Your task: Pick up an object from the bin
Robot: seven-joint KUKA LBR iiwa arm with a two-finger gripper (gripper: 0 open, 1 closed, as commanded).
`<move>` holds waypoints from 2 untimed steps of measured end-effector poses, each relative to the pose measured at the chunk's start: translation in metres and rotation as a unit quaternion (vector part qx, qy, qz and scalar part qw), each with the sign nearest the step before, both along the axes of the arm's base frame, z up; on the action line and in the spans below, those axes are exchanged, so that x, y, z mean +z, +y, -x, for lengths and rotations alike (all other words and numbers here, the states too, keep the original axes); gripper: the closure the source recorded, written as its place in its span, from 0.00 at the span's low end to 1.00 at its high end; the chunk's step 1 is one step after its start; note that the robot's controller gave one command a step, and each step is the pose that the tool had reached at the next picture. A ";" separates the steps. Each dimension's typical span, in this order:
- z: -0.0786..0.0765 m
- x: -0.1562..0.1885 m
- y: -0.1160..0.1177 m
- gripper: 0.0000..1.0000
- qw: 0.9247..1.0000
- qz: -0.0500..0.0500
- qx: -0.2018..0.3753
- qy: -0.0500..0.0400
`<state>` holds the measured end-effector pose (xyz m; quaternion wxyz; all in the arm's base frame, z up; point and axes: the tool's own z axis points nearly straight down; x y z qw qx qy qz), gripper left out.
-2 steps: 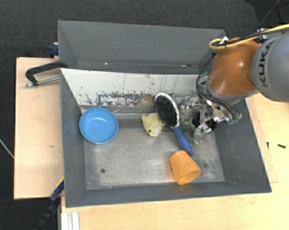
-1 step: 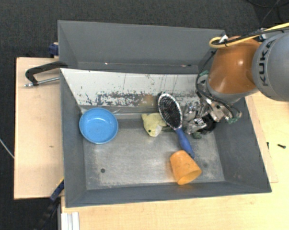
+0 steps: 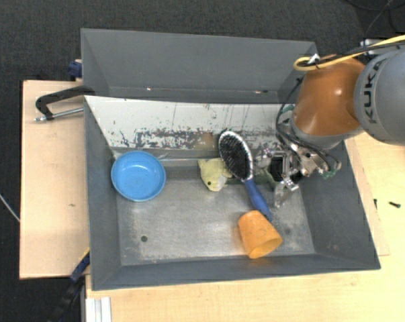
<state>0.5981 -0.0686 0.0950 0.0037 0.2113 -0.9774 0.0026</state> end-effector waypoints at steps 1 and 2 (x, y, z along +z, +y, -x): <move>-0.007 0.005 0.004 1.00 1.000 -0.003 0.000 -0.015; 0.001 -0.001 -0.001 0.00 1.000 0.000 0.000 0.001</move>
Offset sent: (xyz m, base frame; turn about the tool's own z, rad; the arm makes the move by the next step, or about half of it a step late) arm 0.0000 0.0000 0.0000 0.0000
